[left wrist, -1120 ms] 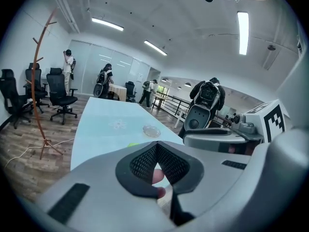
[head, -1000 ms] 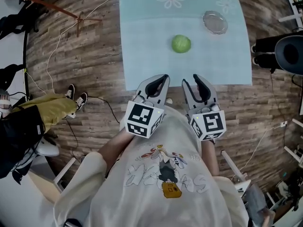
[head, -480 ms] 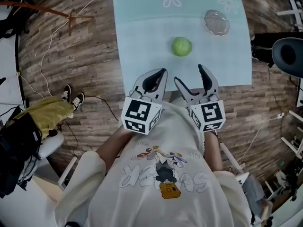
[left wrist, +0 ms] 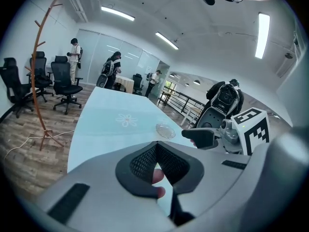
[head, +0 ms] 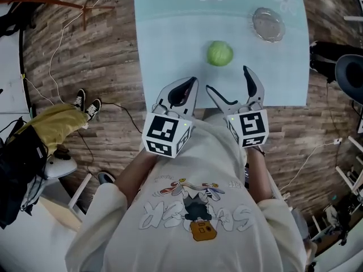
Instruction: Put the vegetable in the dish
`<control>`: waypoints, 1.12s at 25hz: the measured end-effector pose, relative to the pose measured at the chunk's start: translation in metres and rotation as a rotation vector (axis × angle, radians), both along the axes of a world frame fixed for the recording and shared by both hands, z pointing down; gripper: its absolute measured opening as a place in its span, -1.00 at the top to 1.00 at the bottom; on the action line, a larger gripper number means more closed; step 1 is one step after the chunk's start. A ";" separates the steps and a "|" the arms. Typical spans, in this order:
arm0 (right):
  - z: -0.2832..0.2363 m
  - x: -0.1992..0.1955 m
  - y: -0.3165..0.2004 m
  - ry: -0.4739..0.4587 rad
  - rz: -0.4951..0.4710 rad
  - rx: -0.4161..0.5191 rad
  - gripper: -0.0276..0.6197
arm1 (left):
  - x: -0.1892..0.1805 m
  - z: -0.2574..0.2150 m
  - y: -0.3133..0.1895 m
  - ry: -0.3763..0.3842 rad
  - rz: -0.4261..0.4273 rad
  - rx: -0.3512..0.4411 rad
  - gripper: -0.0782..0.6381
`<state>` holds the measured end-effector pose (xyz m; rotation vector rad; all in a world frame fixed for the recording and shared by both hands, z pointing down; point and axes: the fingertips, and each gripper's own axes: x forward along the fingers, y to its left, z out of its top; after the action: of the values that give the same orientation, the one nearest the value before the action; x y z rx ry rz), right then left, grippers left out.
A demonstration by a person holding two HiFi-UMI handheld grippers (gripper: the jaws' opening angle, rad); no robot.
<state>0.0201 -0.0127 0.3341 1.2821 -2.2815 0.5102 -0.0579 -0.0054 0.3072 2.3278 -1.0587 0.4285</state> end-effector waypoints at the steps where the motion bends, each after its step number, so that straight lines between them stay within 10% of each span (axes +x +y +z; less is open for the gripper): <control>1: 0.003 0.003 -0.001 0.001 0.002 -0.002 -0.59 | 0.001 0.003 0.000 -0.003 -0.005 -0.005 0.79; 28: 0.128 0.015 -0.057 0.069 -0.084 -0.076 -0.62 | 0.026 0.095 -0.030 -0.085 -0.014 -0.090 0.79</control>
<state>0.0354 -0.0700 0.4620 1.1441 -2.2268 0.5103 -0.0321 -0.0356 0.4024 2.2387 -1.0720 0.5633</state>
